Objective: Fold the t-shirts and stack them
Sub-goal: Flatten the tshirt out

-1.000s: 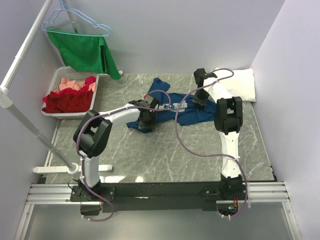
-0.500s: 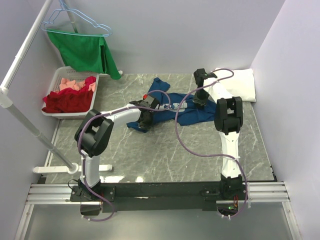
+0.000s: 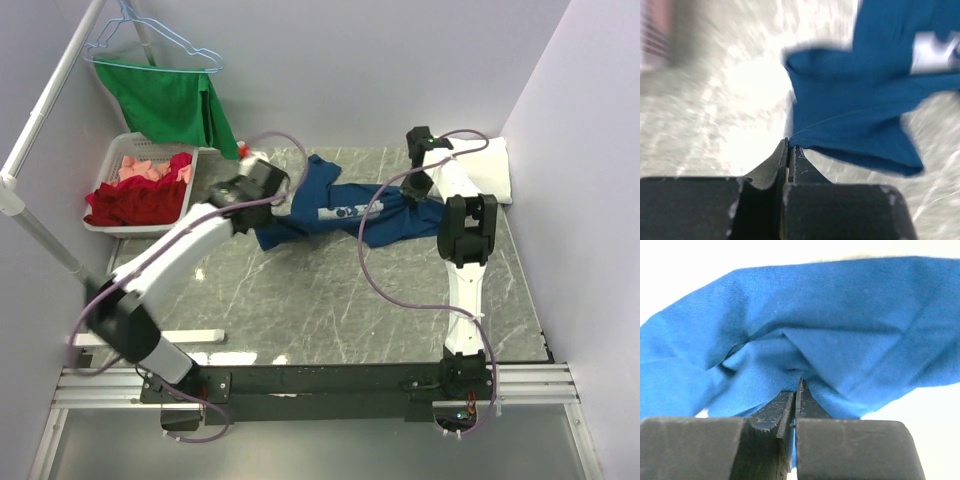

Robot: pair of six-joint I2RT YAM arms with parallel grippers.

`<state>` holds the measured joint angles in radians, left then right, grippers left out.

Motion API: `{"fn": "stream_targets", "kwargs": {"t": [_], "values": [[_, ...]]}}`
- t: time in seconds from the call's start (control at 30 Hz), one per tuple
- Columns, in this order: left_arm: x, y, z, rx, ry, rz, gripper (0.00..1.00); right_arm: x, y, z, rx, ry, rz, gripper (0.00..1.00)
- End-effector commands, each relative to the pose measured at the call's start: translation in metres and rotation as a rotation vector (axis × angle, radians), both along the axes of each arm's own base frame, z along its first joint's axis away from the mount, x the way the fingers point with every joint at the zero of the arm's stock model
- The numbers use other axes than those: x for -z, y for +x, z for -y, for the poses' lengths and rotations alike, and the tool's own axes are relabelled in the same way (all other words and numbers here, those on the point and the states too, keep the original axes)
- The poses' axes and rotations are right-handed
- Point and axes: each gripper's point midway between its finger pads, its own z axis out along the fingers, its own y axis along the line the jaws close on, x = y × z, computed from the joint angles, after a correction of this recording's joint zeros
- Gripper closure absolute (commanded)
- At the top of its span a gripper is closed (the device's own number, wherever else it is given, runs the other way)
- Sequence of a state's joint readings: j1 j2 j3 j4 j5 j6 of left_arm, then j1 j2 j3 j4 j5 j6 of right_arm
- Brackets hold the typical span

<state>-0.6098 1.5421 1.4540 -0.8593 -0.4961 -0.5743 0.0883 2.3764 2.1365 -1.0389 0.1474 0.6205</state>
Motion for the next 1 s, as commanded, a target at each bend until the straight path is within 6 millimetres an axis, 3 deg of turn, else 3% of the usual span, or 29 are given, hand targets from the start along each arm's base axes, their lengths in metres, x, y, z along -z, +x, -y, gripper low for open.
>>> {"fn": "stream_targets", "kwargs": {"t": [0.0,0.13,0.23,0.37,0.43,0.47,0.5,0.53,0.57,0.63,0.67,0.7,0.77,0.8,0.9,0.97], "values": [[-0.052,-0.001,-0.051,-0.176,0.032,0.132,0.99,-0.023,0.019,0.013,0.034,-0.031,0.076,1.00],[-0.092,-0.004,-0.088,-0.297,0.040,0.283,0.99,-0.042,0.032,0.014,0.039,-0.029,0.149,1.00],[-0.107,-0.003,-0.105,-0.364,0.024,0.340,0.99,-0.053,0.041,0.014,0.046,-0.023,0.196,1.00],[-0.103,0.006,-0.102,-0.349,-0.024,0.343,0.99,-0.064,0.067,0.003,0.009,0.042,0.287,1.00],[-0.093,0.015,-0.099,-0.347,-0.013,0.326,0.99,-0.056,0.079,-0.002,-0.014,0.078,0.303,1.00],[-0.090,0.017,-0.100,-0.369,-0.010,0.324,0.99,-0.068,0.092,-0.009,-0.044,0.108,0.355,0.98],[-0.083,0.023,-0.099,-0.376,-0.001,0.309,0.99,-0.061,0.098,-0.008,-0.049,0.109,0.358,0.93],[-0.083,0.028,-0.100,-0.388,-0.005,0.309,0.99,-0.067,0.104,-0.010,-0.057,0.113,0.386,0.87],[-0.082,0.032,-0.100,-0.399,-0.012,0.314,0.99,-0.074,0.110,-0.011,-0.062,0.120,0.414,0.72],[-0.074,0.043,-0.099,-0.406,-0.007,0.307,0.99,-0.093,0.117,-0.013,-0.071,0.142,0.481,0.57],[-0.071,0.049,-0.094,-0.395,-0.022,0.306,0.99,-0.087,0.112,-0.013,-0.070,0.142,0.468,0.48],[-0.061,0.055,-0.092,-0.393,-0.013,0.285,0.99,-0.105,0.110,-0.013,-0.073,0.141,0.504,0.45],[-0.055,0.062,-0.091,-0.399,-0.009,0.276,0.99,-0.100,0.102,-0.018,-0.088,0.159,0.497,0.42],[-0.044,0.067,-0.089,-0.395,0.004,0.250,0.99,-0.112,0.098,-0.019,-0.095,0.159,0.514,0.42],[-0.032,0.075,-0.085,-0.393,0.007,0.225,0.99,-0.103,0.077,-0.025,-0.111,0.149,0.440,0.44],[-0.024,0.079,-0.085,-0.394,0.004,0.215,0.99,-0.090,0.056,-0.034,-0.135,0.117,0.355,0.51]]}}
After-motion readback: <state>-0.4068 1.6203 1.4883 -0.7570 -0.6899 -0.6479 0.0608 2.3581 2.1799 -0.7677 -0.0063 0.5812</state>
